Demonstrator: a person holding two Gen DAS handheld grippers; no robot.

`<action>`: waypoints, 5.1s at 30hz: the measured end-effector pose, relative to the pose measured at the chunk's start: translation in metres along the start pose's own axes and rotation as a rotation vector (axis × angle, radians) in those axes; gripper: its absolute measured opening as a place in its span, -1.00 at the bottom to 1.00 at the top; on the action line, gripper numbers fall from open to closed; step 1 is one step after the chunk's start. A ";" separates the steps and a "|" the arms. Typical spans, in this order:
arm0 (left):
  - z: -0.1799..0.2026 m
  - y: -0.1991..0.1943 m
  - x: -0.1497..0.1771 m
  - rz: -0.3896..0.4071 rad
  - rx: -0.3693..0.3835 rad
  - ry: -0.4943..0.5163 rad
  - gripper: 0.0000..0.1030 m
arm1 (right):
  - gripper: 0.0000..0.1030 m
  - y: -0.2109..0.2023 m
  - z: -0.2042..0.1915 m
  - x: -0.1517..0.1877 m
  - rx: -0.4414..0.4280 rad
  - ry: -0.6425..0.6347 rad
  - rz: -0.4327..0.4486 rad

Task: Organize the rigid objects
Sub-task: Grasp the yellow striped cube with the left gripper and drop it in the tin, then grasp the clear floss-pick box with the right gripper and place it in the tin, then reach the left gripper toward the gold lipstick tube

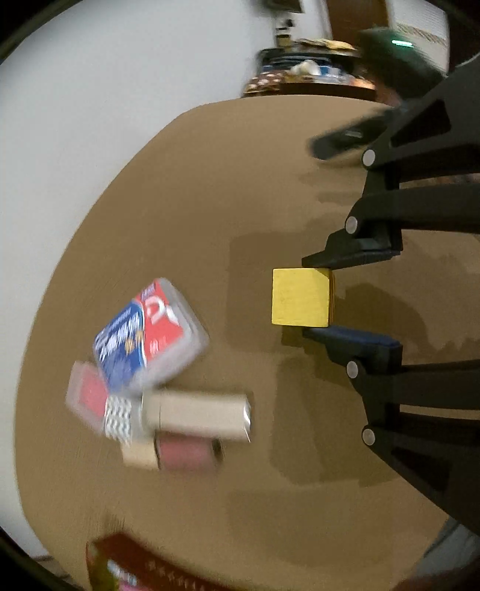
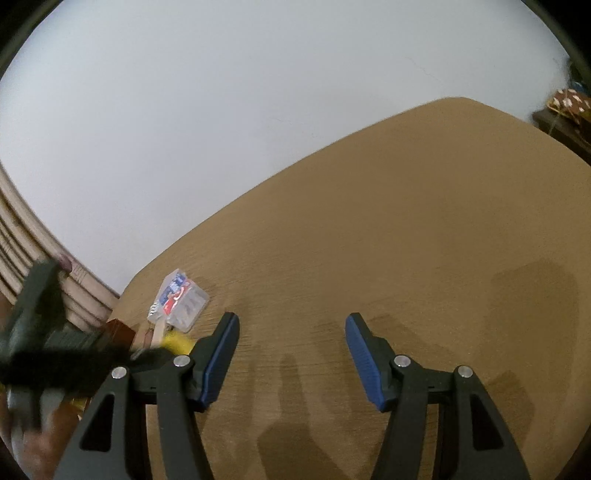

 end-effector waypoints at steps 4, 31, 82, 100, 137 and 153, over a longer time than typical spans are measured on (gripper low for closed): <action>-0.054 -0.064 -0.003 0.085 -0.028 0.038 -0.49 | 0.19 0.003 0.005 -0.002 0.021 0.013 -0.006; -0.312 -0.112 -0.114 0.253 -0.458 0.030 -0.21 | 0.26 0.024 -0.017 0.011 0.228 -0.194 -0.088; -0.220 -0.135 0.082 0.196 -0.138 0.074 0.52 | 0.21 0.104 -0.254 -0.003 -0.163 -0.744 -0.539; -0.258 -0.157 0.091 0.227 -0.083 -0.020 0.56 | 0.21 0.133 -0.454 0.186 -0.421 -0.960 -0.811; -0.187 -0.132 0.105 0.201 -0.079 0.251 0.56 | 0.24 0.084 -0.187 0.025 0.050 -0.545 -0.252; -0.082 -0.069 0.005 0.212 -0.061 0.272 0.59 | 0.42 0.049 -0.062 0.030 0.268 -0.469 -0.163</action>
Point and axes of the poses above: each gripper's, at about its wrist camera, not at the fingertips, and y roughly the way its jaws point, z to its right, x to its underside, the point moved 5 cm from there along y, roughly the way its jaws point, and after that the axes turned 9 degrees about z, right-handed, at the moved point
